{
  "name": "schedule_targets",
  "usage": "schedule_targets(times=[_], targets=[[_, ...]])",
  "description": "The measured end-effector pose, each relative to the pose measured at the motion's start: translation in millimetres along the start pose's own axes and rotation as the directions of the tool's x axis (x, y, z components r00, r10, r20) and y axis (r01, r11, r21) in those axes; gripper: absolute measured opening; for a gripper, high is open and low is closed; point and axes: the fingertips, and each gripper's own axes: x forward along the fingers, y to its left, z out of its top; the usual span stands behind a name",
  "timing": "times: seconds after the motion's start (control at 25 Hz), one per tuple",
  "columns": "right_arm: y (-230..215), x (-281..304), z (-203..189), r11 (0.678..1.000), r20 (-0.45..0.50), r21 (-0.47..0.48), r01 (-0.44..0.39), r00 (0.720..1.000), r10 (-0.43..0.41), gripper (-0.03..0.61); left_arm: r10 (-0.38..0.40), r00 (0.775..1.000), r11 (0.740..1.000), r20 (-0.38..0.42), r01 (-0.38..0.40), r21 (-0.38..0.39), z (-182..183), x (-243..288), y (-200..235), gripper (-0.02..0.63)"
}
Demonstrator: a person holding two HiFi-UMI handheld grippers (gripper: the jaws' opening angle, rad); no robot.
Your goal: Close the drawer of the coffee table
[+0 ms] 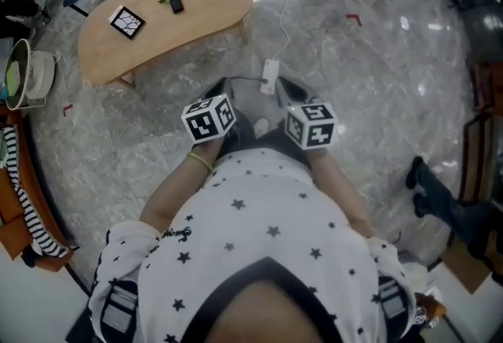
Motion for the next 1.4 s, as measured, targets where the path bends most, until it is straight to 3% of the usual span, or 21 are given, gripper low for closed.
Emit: schedule_targets(times=[0.6, 1.4], targets=[[-22, -42, 8, 0.999, 0.097, 0.043, 0.023, 0.995, -0.027, 0.008, -0.087, 0.996, 0.987, 0.021, 0.083, 0.137, 11, -5, -52, 0.009], [-15, -37, 9, 0.999, 0.109, 0.026, -0.032, 0.994, 0.029, 0.008, -0.123, 0.992, 0.977, 0.002, 0.121, 0.175, 8, 3, -65, 0.009]])
